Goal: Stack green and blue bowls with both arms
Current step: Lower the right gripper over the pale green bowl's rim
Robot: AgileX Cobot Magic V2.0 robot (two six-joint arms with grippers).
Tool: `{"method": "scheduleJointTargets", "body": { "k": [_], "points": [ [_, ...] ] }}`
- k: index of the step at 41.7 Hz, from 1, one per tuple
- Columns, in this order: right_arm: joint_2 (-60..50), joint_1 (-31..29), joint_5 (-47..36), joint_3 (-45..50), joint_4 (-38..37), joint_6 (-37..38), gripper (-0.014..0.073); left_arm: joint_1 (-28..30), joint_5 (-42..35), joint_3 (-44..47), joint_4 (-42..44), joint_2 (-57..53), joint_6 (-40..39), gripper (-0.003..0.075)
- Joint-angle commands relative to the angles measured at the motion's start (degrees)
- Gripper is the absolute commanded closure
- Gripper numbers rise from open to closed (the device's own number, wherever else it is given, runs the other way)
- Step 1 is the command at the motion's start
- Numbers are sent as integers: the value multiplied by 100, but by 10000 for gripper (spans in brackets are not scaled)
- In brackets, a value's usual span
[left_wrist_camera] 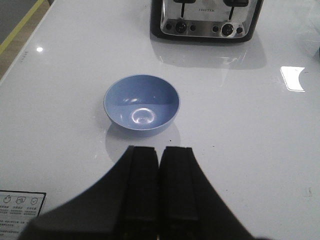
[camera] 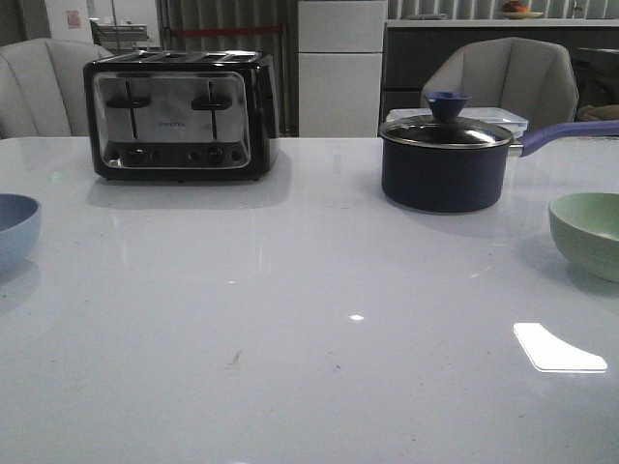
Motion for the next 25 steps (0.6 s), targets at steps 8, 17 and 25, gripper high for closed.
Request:
{"method": "scheduleJointTargets", "body": {
  "k": [8,17,25],
  "points": [
    [79,-24,-293,-38,-61,0,526,-22,-410,-177,-48,95,-27,627],
    [79,-24,-228,-38,-61,0,355,-22,-389,-177,-48,95,-27,615],
    [79,-24,-356,-38,-61,0,67,-22,-389,-177,-48,95,-27,342]
  ]
}}
